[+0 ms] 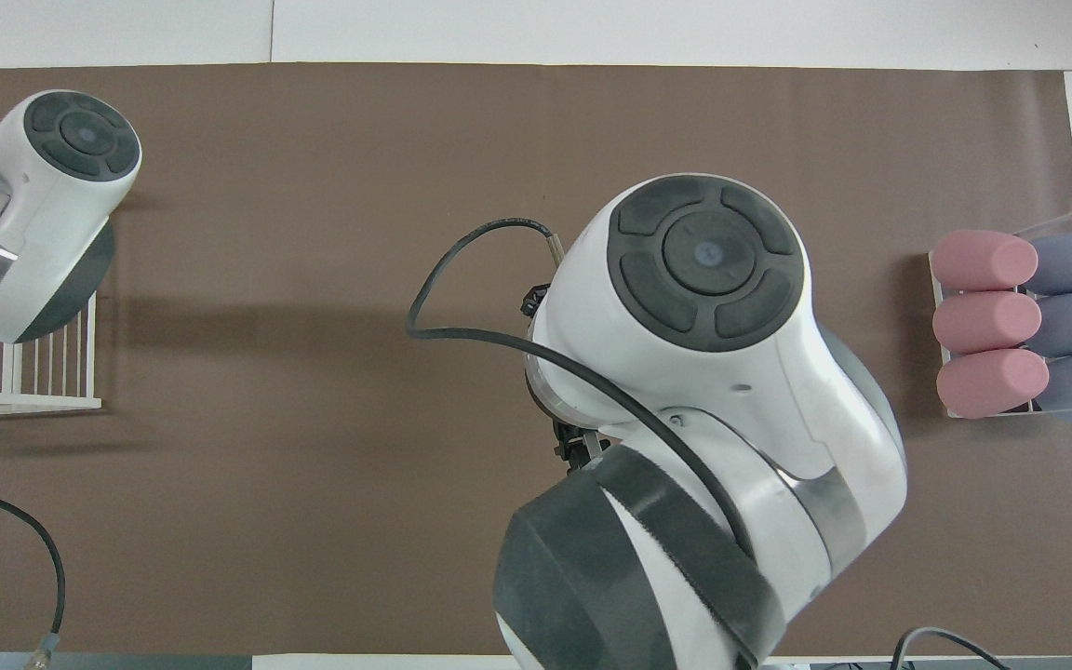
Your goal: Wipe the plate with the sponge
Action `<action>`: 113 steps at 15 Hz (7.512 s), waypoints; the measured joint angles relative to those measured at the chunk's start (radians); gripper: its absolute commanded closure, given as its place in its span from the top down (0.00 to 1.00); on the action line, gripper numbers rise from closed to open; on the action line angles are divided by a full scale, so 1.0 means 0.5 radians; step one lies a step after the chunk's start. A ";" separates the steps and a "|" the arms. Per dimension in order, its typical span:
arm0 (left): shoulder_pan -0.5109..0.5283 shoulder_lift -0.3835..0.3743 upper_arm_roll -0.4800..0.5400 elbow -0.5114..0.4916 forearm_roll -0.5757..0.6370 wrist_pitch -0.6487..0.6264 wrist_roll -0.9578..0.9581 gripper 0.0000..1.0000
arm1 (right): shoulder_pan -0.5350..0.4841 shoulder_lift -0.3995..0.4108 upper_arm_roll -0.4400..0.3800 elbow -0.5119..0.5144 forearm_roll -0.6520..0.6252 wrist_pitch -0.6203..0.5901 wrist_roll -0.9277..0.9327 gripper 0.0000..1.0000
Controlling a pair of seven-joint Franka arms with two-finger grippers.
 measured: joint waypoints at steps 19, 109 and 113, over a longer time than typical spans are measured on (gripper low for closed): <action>0.295 -0.610 0.018 -0.728 -3.508 -0.227 1.245 0.00 | 0.037 -0.082 0.007 -0.234 0.211 0.567 -0.027 1.00; 0.276 -0.724 -0.015 -1.192 -2.960 0.388 1.812 1.00 | -0.762 0.042 0.002 -1.582 0.232 1.961 -2.323 0.00; 0.276 -0.724 -0.014 -1.191 -2.960 0.395 1.810 1.00 | -0.719 0.043 0.015 -1.583 0.232 1.966 -2.288 0.00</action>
